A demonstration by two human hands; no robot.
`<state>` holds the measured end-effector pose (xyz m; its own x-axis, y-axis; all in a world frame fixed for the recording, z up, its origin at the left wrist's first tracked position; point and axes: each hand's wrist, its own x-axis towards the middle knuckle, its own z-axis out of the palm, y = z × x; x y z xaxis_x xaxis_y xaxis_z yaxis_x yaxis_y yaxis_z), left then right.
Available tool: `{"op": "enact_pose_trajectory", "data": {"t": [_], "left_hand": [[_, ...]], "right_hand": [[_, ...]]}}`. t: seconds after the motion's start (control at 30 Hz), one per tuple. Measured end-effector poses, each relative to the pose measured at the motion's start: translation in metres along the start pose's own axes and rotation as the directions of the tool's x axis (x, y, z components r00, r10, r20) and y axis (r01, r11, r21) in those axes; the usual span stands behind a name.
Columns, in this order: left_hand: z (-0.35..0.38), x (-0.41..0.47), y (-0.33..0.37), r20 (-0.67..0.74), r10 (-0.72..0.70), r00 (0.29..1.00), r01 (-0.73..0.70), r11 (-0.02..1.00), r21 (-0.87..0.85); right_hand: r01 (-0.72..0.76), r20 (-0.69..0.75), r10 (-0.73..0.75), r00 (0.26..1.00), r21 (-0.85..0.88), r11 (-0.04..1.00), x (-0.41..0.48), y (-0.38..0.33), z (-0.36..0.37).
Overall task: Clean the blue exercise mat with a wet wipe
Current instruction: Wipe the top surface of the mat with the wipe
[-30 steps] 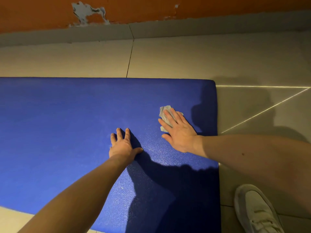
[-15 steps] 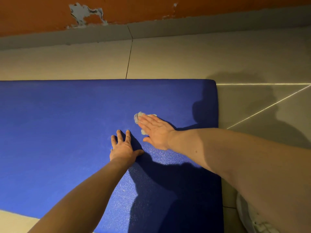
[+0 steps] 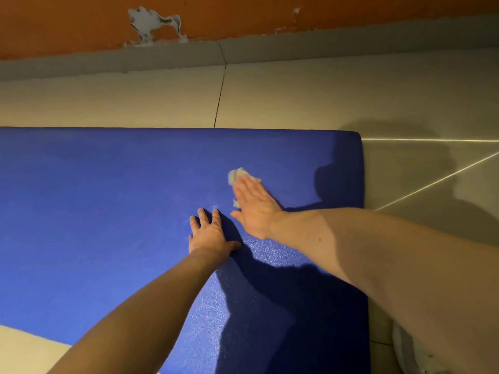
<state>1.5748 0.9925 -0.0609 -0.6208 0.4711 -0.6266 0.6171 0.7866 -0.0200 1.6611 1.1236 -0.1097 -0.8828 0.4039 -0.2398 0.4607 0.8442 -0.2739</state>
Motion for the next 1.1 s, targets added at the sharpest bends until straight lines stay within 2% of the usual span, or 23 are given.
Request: {"op": "enact_pose_trajectory", "data": {"t": [0.07,0.13,0.2,0.27,0.33,0.37,0.43,0.5,0.57,0.63,0.7,0.8,0.9,0.97,1.03,1.1], "left_hand": [[-0.001,0.001,0.001,-0.017,0.007,1.0,-0.007,1.0,-0.004],[0.0,0.001,-0.001,-0.027,0.019,0.999,-0.02,0.999,-0.026],[0.0,-0.002,-0.005,-0.047,0.033,0.998,-0.035,0.998,-0.048],[0.0,-0.003,-0.009,-0.069,0.044,0.997,-0.047,0.997,-0.053],[-0.002,-0.002,-0.014,-0.08,0.041,0.996,-0.045,0.998,-0.048],[-0.003,-0.002,-0.016,-0.082,0.032,0.996,-0.036,0.998,-0.047],[-0.006,0.0,-0.019,-0.079,0.006,0.997,-0.01,0.999,-0.053],[-0.007,0.004,-0.022,-0.081,-0.004,0.997,-0.001,0.998,-0.062],[-0.008,0.009,-0.021,-0.102,0.004,0.995,-0.012,0.996,-0.086],[-0.009,0.012,-0.015,-0.13,0.02,0.991,-0.035,0.993,-0.113],[-0.01,0.016,-0.007,-0.132,0.037,0.991,-0.056,0.988,-0.142],[-0.01,0.016,0.006,-0.122,0.065,0.99,-0.083,0.985,-0.152],[-0.007,0.013,0.012,-0.117,0.097,0.988,-0.115,0.982,-0.153],[-0.006,0.01,0.014,-0.109,0.112,0.988,-0.126,0.983,-0.131],[-0.004,0.009,0.013,-0.098,0.122,0.988,-0.133,0.985,-0.109],[-0.003,0.009,0.012,-0.096,0.13,0.987,-0.138,0.986,-0.092]], "right_hand": [[0.132,0.055,-0.129,0.99,-0.058,0.99,0.005,0.006,0.0],[0.13,-0.01,-0.129,0.992,0.027,0.991,0.016,0.029,-0.011],[-0.037,-0.075,0.047,0.996,0.122,0.992,0.026,0.063,-0.024],[-0.246,-0.084,0.254,0.964,0.097,0.965,0.032,0.082,-0.032],[-0.38,-0.072,0.389,0.918,0.108,0.919,0.039,0.07,-0.033],[-0.4,-0.067,0.41,0.909,0.128,0.907,0.044,0.056,-0.032],[-0.311,-0.031,0.317,0.948,0.127,0.942,0.053,0.024,-0.024],[-0.126,0.033,0.124,0.992,0.085,0.988,0.06,0.0,-0.02],[0.029,0.092,-0.033,0.995,0.038,0.999,0.065,-0.006,-0.021],[0.077,0.087,-0.078,0.993,0.02,0.997,0.072,0.003,-0.024],[-0.009,0.057,0.005,0.998,0.056,0.998,0.074,0.018,-0.032],[-0.21,0.015,0.21,0.978,0.092,0.973,0.074,0.049,-0.042],[-0.444,-0.046,0.453,0.89,0.135,0.886,0.067,0.083,-0.053],[-0.593,-0.037,0.596,0.802,0.072,0.802,0.061,0.104,-0.058],[-0.657,-0.04,0.658,0.752,0.037,0.753,0.055,0.11,-0.062],[-0.619,-0.068,0.627,0.776,0.112,0.777,0.051,0.099,-0.057]]}}
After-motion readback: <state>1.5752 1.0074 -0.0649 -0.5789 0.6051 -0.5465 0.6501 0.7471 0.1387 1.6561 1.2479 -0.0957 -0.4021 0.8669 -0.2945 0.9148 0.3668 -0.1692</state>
